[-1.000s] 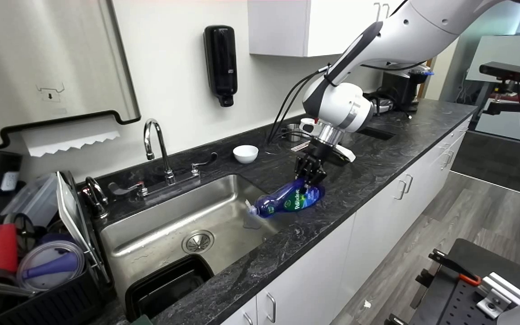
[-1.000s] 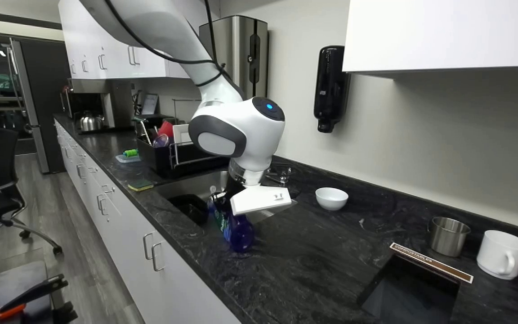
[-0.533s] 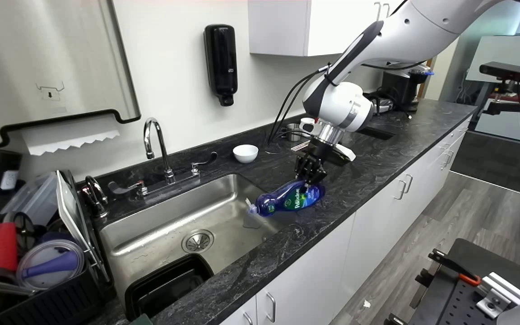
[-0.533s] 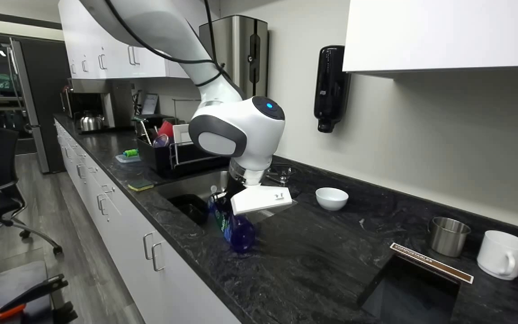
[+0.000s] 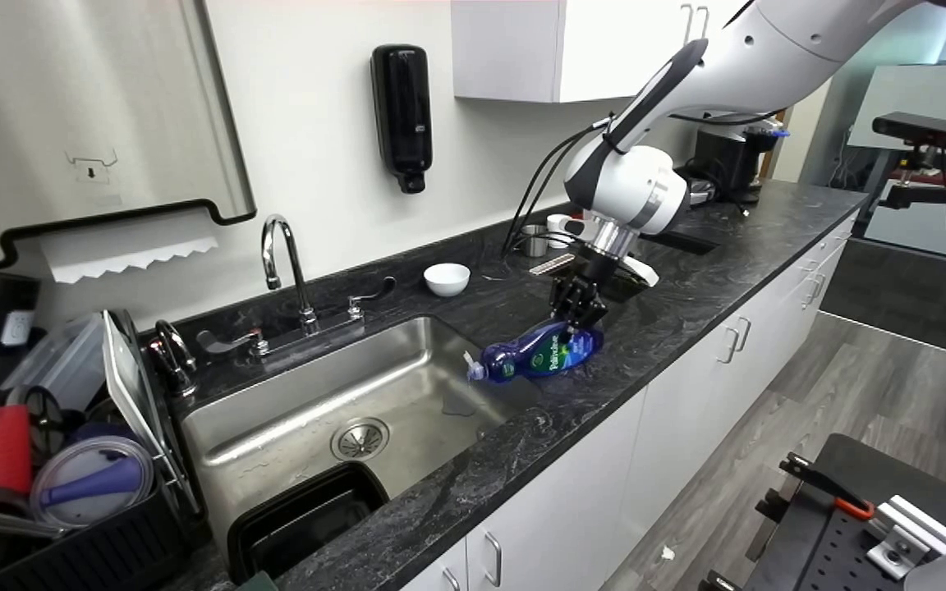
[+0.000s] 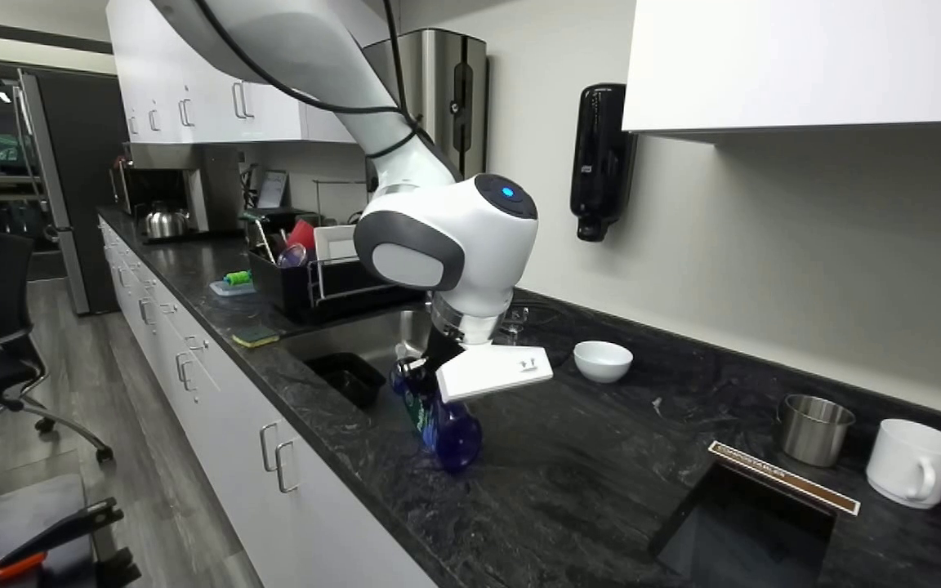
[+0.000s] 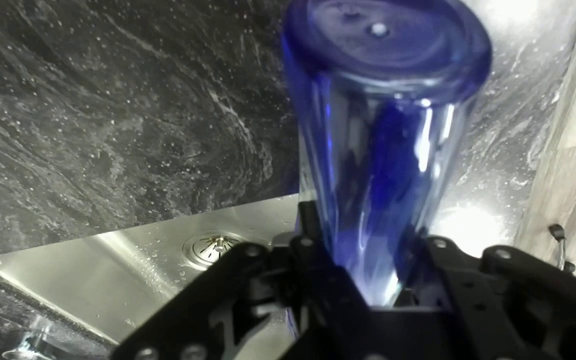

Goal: Pour some of the soap in the sink

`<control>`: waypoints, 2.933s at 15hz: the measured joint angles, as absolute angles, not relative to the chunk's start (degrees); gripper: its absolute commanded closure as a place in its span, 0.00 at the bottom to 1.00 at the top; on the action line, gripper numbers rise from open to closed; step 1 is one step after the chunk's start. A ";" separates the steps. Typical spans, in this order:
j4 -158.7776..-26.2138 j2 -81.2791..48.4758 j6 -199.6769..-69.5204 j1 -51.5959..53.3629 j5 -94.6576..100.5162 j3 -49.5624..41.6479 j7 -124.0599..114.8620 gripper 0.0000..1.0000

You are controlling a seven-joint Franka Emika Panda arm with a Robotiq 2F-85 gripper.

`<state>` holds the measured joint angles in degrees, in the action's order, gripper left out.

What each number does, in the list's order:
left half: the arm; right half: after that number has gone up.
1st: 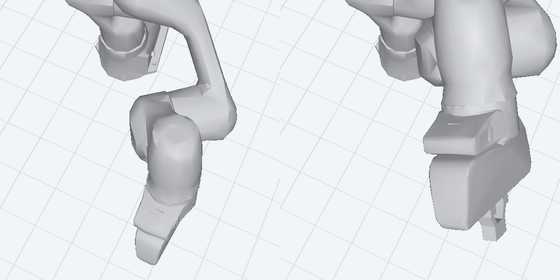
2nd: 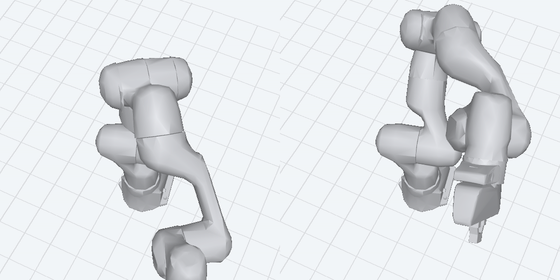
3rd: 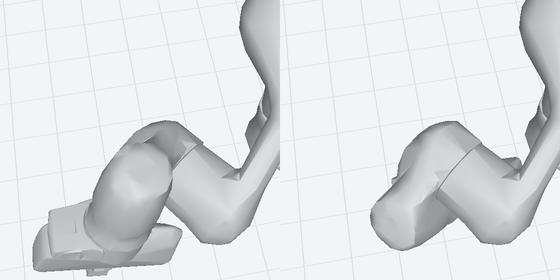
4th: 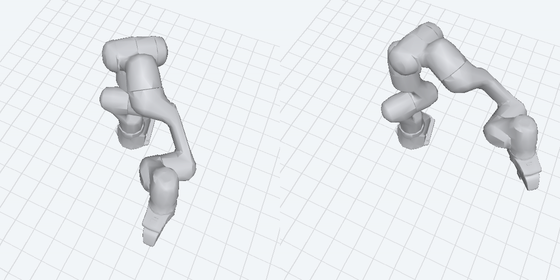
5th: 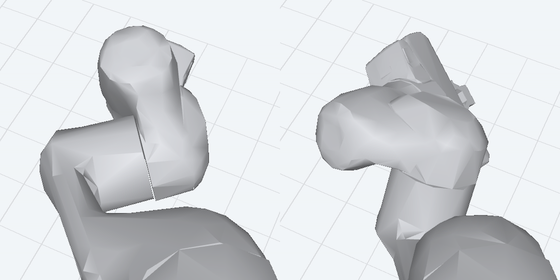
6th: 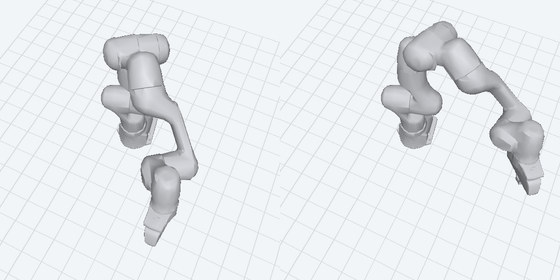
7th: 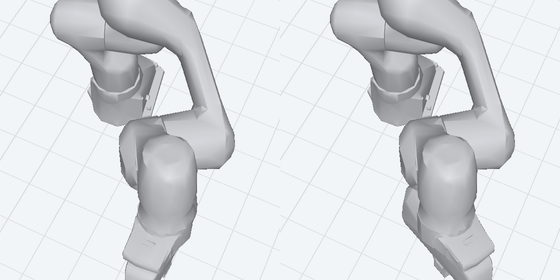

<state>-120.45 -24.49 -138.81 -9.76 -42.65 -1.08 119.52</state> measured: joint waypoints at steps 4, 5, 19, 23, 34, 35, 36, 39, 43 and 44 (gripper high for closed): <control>-119.68 -24.75 -138.78 -11.53 -39.44 -1.21 119.96 0.89; -119.45 -24.84 -138.78 -11.90 -38.60 -1.21 119.97 0.89; -118.24 -25.24 -138.79 -14.26 -32.26 -1.16 119.98 0.89; -118.22 -25.24 -138.79 -14.35 -32.00 -1.11 119.98 0.89; -118.22 -25.25 -138.79 -14.43 -31.99 -1.06 120.01 0.89; -118.22 -25.25 -138.79 -14.43 -31.99 -1.06 120.01 0.89; -118.23 -25.25 -138.79 -14.43 -31.99 -1.06 120.01 0.89; -118.24 -25.25 -138.79 -14.44 -31.99 -1.04 120.01 0.39; -118.48 -25.77 -138.95 -14.44 -31.92 -0.94 120.10 0.19; -118.64 -26.65 -139.29 -14.44 -31.77 -0.90 120.25 0.11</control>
